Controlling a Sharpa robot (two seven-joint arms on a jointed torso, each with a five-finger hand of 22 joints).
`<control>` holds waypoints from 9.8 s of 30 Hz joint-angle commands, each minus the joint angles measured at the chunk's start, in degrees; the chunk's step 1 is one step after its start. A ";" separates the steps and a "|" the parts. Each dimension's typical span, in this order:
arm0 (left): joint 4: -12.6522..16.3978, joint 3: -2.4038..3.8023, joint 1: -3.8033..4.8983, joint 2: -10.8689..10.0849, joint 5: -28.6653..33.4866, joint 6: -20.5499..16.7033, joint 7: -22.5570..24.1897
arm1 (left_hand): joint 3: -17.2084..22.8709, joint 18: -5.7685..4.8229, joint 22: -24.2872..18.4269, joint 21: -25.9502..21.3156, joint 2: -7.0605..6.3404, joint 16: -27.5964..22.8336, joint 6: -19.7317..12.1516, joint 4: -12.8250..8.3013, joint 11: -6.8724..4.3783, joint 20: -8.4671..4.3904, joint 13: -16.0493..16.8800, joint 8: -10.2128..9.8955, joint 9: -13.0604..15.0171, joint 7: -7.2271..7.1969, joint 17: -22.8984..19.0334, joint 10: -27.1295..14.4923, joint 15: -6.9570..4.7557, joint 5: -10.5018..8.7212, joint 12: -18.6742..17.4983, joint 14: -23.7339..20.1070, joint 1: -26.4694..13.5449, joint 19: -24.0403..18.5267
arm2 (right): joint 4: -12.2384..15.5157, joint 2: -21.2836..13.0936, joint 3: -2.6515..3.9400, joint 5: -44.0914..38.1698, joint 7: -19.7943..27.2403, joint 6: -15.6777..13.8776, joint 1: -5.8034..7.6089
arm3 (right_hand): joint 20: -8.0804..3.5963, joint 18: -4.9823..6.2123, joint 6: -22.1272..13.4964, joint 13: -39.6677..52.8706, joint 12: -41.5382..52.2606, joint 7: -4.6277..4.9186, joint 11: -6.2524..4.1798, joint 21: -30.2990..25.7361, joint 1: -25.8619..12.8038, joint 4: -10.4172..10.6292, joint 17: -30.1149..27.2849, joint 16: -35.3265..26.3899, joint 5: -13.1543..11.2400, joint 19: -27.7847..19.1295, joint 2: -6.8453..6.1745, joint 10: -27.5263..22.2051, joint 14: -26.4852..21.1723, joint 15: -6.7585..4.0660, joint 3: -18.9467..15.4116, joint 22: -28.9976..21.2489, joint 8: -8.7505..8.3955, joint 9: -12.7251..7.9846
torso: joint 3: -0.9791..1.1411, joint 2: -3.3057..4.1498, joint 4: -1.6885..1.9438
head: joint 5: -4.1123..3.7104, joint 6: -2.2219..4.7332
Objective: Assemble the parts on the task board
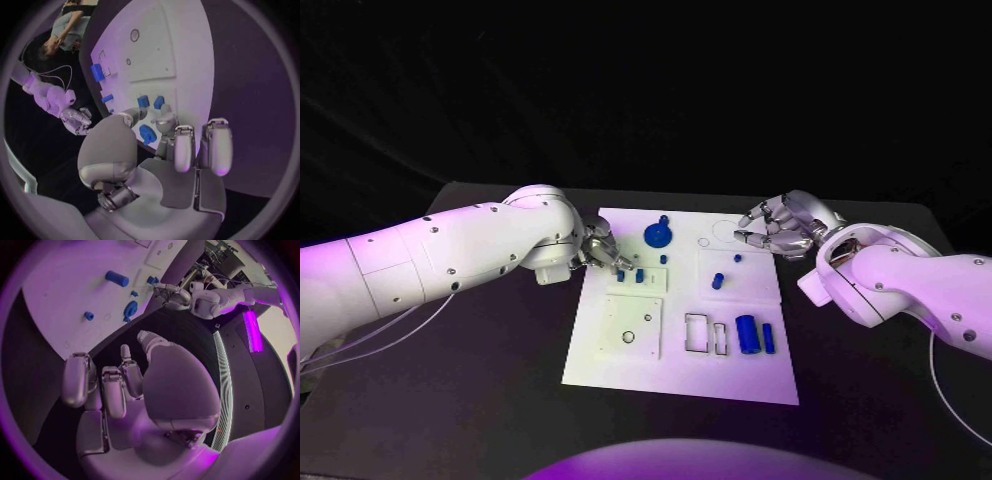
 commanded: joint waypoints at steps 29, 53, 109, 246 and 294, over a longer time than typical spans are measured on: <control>-0.73 -1.50 -0.43 3.71 -23.26 -20.69 33.58 | 2.32 7.06 -11.87 -38.78 -4.36 -23.93 -4.22 -6.13 6.09 4.86 -33.66 -11.47 -13.68 4.93 -16.60 -26.61 5.14 -8.85 -31.01 -11.25 23.50 -18.18 | 0.06 -0.18 0.00 -0.22 0.69 0.21 -0.03 | -0.01 1.14 -0.47 0.99 -0.36 0.02 -0.11 -0.16 -0.50 0.03 12.44 -0.32 0.31 -0.45 -0.02 -0.33 5.21 -0.44 0.36 2.12 0.22 0.09 | -0.01 0.13 -0.03 | -0.92 0.70; -6.30 -2.32 -1.45 9.54 -35.78 -14.71 29.87 | 2.60 4.27 -1.76 -23.99 -3.99 -15.33 0.84 -8.77 5.49 3.59 -39.24 -17.40 -17.21 4.37 -10.36 -24.84 3.78 -9.53 -34.40 -4.25 22.99 -9.10 | 0.26 0.07 0.01 -0.20 0.64 0.24 -0.02 | -0.01 1.16 -0.58 0.92 -0.42 0.03 -0.10 -0.30 -0.48 0.00 12.42 -0.33 0.36 -0.47 -0.03 -0.39 5.21 -0.43 0.59 2.07 0.26 0.24 | 0.02 0.12 -0.14 | -1.10 0.43; -10.11 -1.97 -2.62 11.89 -33.40 -14.09 30.31 | 8.00 1.92 6.42 -12.13 1.10 -9.40 11.23 -14.51 4.34 3.36 -44.59 -22.09 -16.51 4.09 -4.74 -12.84 3.55 -12.93 -40.15 2.01 23.29 -2.62 | 0.12 0.51 0.01 -0.26 0.52 0.37 -0.01 | -0.02 1.12 -0.53 1.10 -0.26 0.01 -0.12 -0.17 -0.47 -0.01 12.47 -0.32 0.40 -0.37 0.02 -0.23 5.22 -0.44 0.81 2.19 0.36 0.40 | 0.00 0.01 0.01 | -1.31 0.36; -2.39 1.57 -3.26 -3.83 -2.61 -18.30 35.45 | 4.07 4.71 0.97 -27.10 -1.57 -17.23 3.40 -14.80 7.33 5.51 -45.63 -27.83 -17.48 7.03 -20.37 -16.75 5.97 -9.96 -47.90 -5.23 18.34 -10.16 | -5.68 0.18 0.01 -17.49 2.01 9.04 -0.12 | 1.41 2.99 1.56 -52.68 -57.19 1.40 2.08 -10.52 2.99 -5.12 0.61 -6.25 -3.57 -4.63 -4.35 -22.37 2.36 1.22 11.97 -3.37 -0.10 1.60 | -0.11 -0.30 0.34 | -1.91 0.81; 6.98 1.69 -3.32 -12.08 52.45 -20.23 52.61 | 4.52 8.24 -8.27 -49.16 2.09 -27.47 4.53 -15.44 7.26 5.74 -43.51 -25.58 -17.25 6.93 -39.35 -18.47 6.09 -7.42 -41.79 -18.14 18.71 -21.50 | -11.03 7.55 0.01 -43.52 -1.83 16.94 -3.27 | 1.34 2.48 6.86 -61.64 -66.03 0.90 2.15 -7.69 1.89 -9.89 1.12 -5.68 -5.55 -3.11 -3.06 -17.55 2.82 1.38 15.00 -0.89 -2.35 -0.15 | -0.09 -0.11 0.30 | -4.64 0.46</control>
